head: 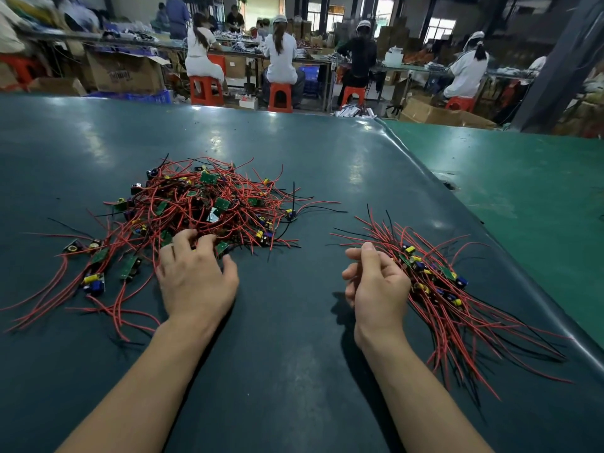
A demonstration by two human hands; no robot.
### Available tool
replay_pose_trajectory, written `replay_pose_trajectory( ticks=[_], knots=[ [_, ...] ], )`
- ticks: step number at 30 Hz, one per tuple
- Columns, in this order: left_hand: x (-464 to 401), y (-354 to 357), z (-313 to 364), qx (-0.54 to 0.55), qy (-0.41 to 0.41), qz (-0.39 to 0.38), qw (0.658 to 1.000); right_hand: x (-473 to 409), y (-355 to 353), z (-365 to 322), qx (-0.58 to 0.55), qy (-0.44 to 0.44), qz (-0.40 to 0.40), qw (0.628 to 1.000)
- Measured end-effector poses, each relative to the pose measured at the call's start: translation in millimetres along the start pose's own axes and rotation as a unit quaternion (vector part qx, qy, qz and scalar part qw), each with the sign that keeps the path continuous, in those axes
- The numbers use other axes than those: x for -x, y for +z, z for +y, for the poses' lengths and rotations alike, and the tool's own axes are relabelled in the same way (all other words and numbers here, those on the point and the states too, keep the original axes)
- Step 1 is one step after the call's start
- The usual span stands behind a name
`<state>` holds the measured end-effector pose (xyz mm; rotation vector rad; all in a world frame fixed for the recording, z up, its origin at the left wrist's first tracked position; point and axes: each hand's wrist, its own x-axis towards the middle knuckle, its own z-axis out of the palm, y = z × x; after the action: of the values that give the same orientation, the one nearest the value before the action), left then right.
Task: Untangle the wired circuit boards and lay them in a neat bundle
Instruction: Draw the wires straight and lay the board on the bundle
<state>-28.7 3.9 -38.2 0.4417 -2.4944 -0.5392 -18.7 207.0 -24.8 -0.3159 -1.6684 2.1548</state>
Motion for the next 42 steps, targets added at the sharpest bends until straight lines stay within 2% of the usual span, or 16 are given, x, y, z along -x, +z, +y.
replay_pose_trajectory(
  ticks=[5,8,11,14,16,18,21,24,26,27,29,32,35,36,38,42],
  knots=[
    [-2.9,-1.1,-3.2,0.009,-0.01,0.012,1.0,1.6,-0.2,-0.9,0.012,-0.002,-0.017,1.0],
    [-2.8,-0.6,2.3,-0.016,0.028,0.038,0.999,2.1,0.2,-1.0,0.023,-0.005,-0.023,0.999],
    [-4.4,3.4,2.8,-0.068,-0.009,-0.012,0.998,3.1,-0.5,-1.0,0.036,-0.011,-0.031,0.999],
    [-5.0,2.9,0.7,-0.076,-0.019,-0.003,0.997,3.7,-1.0,-0.6,0.046,-0.013,-0.037,0.998],
    [-3.1,0.7,3.5,-0.041,0.026,0.026,0.998,3.3,-0.9,-0.1,0.048,-0.013,-0.036,0.998],
    [1.5,-2.0,8.6,0.041,0.108,0.081,0.99,2.8,-0.4,0.9,0.052,-0.015,-0.034,0.998],
    [9.8,-7.3,19.7,0.128,0.233,0.198,0.943,2.4,0.0,2.1,0.075,-0.023,-0.039,0.996],
    [17.4,-10.0,28.2,0.2,0.326,0.218,0.898,3.3,0.7,2.2,0.094,-0.031,-0.065,0.993],
    [22.5,-10.4,31.5,0.267,0.344,0.177,0.883,4.3,1.9,2.1,0.097,-0.034,-0.092,0.99],
    [25.5,-10.3,33.7,0.314,0.322,0.154,0.88,5.2,2.7,2.0,0.1,-0.037,-0.107,0.988],
    [28.9,-11.2,39.4,0.442,0.203,0.102,0.868,7.5,4.1,1.9,0.114,-0.05,-0.139,0.982],
    [28.0,-11.0,43.0,0.603,0.035,-0.007,0.797,11.4,5.0,1.3,0.127,-0.052,-0.192,0.972],
    [24.6,-10.4,41.5,0.693,-0.055,-0.168,0.699,14.7,6.0,-1.0,0.108,-0.03,-0.232,0.966],
    [25.1,-9.8,41.9,0.699,-0.074,-0.217,0.677,14.5,6.0,-2.0,0.101,-0.03,-0.237,0.966],
    [26.4,-8.7,43.1,0.674,-0.072,-0.278,0.68,14.0,5.2,-3.3,0.089,-0.041,-0.243,0.965],
    [28.5,-7.3,43.4,0.633,-0.036,-0.31,0.709,11.3,3.3,-2.0,0.098,-0.061,-0.224,0.968]
  ],
)
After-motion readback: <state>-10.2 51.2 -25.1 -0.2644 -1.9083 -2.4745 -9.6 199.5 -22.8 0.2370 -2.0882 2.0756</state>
